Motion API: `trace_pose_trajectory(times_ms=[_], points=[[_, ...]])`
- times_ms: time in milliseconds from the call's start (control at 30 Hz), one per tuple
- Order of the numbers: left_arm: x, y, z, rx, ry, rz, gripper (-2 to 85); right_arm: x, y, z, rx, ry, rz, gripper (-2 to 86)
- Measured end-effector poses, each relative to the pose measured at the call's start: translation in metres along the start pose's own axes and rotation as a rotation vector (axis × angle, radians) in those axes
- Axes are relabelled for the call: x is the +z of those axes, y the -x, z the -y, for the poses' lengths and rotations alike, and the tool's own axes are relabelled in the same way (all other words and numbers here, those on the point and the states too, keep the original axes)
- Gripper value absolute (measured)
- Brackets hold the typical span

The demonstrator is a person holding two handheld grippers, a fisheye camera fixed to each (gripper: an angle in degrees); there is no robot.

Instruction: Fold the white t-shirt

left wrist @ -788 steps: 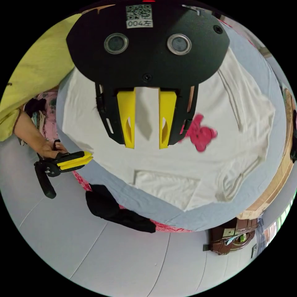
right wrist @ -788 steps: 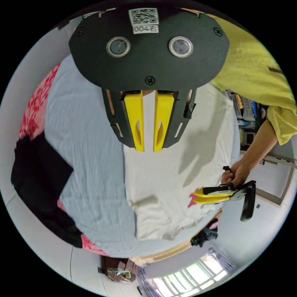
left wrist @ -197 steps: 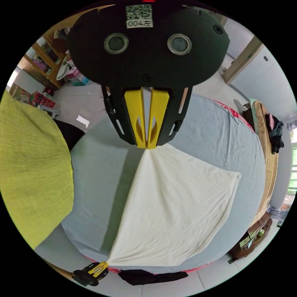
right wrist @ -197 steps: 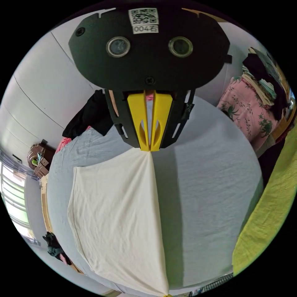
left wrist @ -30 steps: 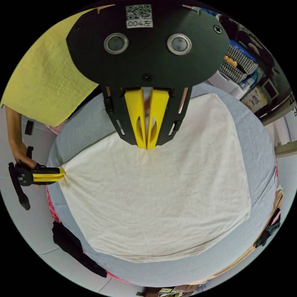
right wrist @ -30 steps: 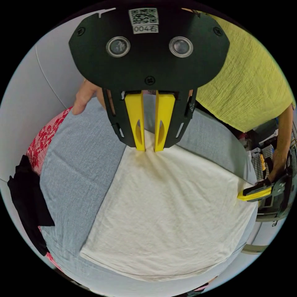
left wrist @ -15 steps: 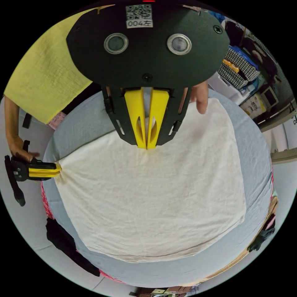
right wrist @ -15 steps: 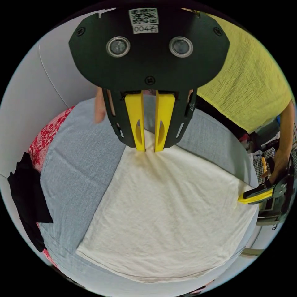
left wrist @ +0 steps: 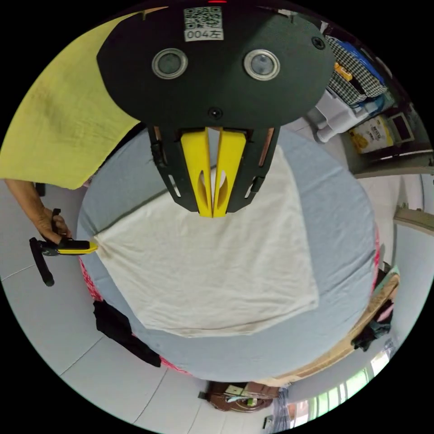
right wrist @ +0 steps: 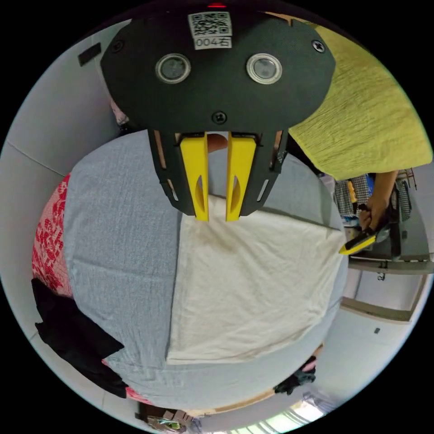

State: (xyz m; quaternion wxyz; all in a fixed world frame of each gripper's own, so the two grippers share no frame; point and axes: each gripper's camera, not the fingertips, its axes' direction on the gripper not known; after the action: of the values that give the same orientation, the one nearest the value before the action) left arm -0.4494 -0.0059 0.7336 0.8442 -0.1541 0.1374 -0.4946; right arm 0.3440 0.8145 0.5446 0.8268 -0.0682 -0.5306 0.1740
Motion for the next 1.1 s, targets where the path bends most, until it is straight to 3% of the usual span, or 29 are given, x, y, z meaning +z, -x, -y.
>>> trace_pose_trajectory(times_ms=[133,233,400,533,733,1100], points=[[0.011,0.030,-0.036,-0.044,0.013,-0.029,0.8,0.003,-0.019,-0.019,0.009,-0.012,0.062,9.7],[0.033,0.042,-0.060,-0.051,0.069,-0.039,0.8,0.012,-0.038,-0.030,0.053,0.006,-0.017,8.6],[0.039,0.049,-0.092,-0.098,-0.015,-0.185,0.8,-0.008,-0.074,-0.050,0.085,-0.022,0.018,10.4],[0.028,0.028,-0.104,-0.018,-0.057,-0.136,0.8,-0.024,-0.142,-0.075,0.270,-0.095,0.204,11.0],[0.013,-0.052,-0.100,0.198,-0.101,-0.133,1.5,-0.010,-0.226,-0.098,0.415,-0.122,0.543,12.4],[0.061,-0.279,-0.071,0.618,-0.011,-0.228,5.1,-0.002,-0.296,-0.086,0.307,-0.077,0.668,10.6]])
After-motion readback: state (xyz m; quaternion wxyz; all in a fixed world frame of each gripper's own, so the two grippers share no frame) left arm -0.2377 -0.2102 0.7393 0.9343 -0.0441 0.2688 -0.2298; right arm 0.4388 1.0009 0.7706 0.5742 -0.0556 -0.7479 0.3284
